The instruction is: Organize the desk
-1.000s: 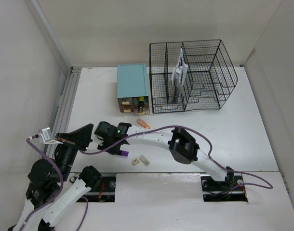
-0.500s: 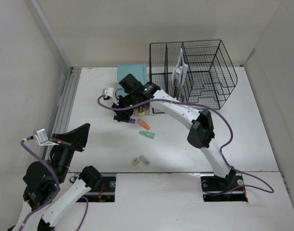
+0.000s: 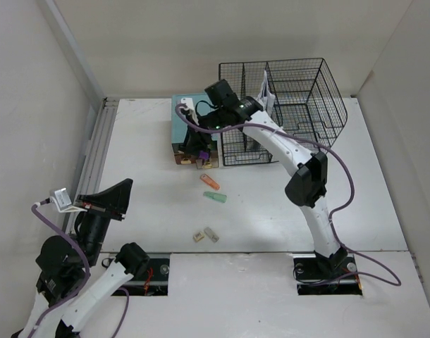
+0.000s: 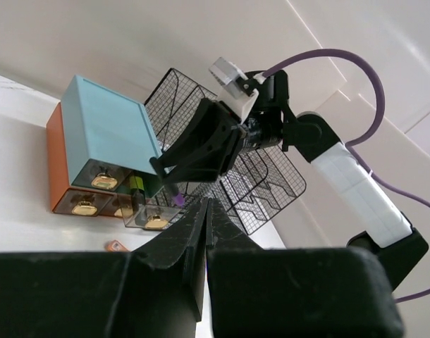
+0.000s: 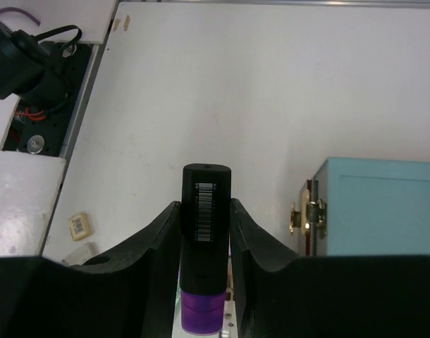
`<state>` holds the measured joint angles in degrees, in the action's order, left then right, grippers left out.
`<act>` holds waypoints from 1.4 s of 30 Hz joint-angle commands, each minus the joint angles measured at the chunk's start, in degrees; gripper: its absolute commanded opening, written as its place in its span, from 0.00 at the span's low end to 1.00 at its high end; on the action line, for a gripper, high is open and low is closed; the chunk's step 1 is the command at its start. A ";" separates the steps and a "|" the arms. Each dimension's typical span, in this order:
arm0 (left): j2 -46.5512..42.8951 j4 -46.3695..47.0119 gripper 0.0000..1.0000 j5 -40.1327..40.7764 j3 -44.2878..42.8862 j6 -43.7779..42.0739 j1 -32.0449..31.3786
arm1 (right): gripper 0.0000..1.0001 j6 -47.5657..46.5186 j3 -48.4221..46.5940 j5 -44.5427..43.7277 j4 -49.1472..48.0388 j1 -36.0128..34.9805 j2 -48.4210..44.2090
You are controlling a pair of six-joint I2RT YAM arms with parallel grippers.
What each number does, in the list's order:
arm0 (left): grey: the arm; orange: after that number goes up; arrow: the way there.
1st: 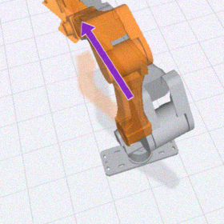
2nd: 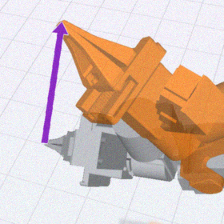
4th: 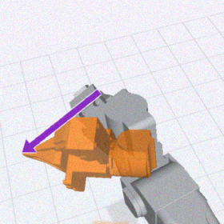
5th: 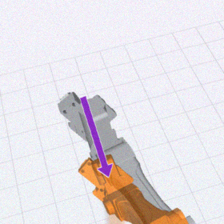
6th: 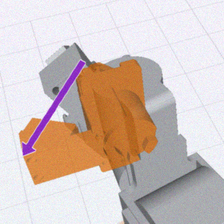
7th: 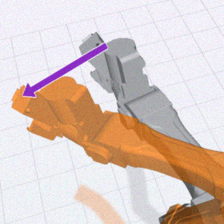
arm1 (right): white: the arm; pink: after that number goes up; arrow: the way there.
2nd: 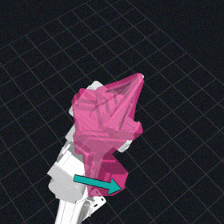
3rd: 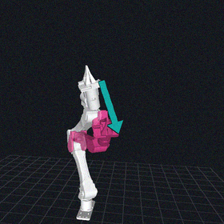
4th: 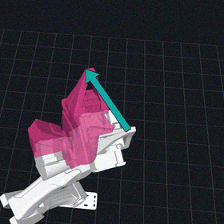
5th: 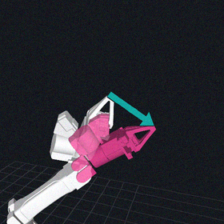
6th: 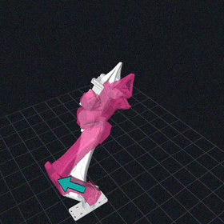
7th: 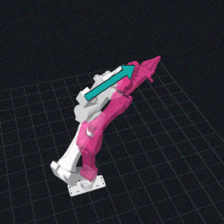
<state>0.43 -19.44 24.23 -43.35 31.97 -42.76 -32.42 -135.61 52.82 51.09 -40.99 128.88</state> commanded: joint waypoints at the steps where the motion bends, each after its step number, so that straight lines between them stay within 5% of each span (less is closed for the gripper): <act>1: -13.96 3.36 0.00 0.29 0.64 -0.24 -0.39 | 0.00 -5.96 -1.67 6.94 -0.64 1.96 -1.80; 20: -13.96 3.36 0.00 1.35 1.17 -0.24 -0.39 | 0.00 -18.46 -4.75 19.34 -0.12 7.59 5.77; 30: -13.96 3.36 0.00 1.88 1.17 -0.24 -0.39 | 0.00 -21.89 -5.28 19.87 -0.11 8.74 9.02; 42: -13.43 3.36 0.00 1.88 1.17 -0.24 -0.39 | 0.00 -42.87 -6.69 9.68 17.36 8.74 10.25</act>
<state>0.40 -18.90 25.71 -42.44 31.99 -42.76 -66.52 -140.20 65.25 61.80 -31.94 138.54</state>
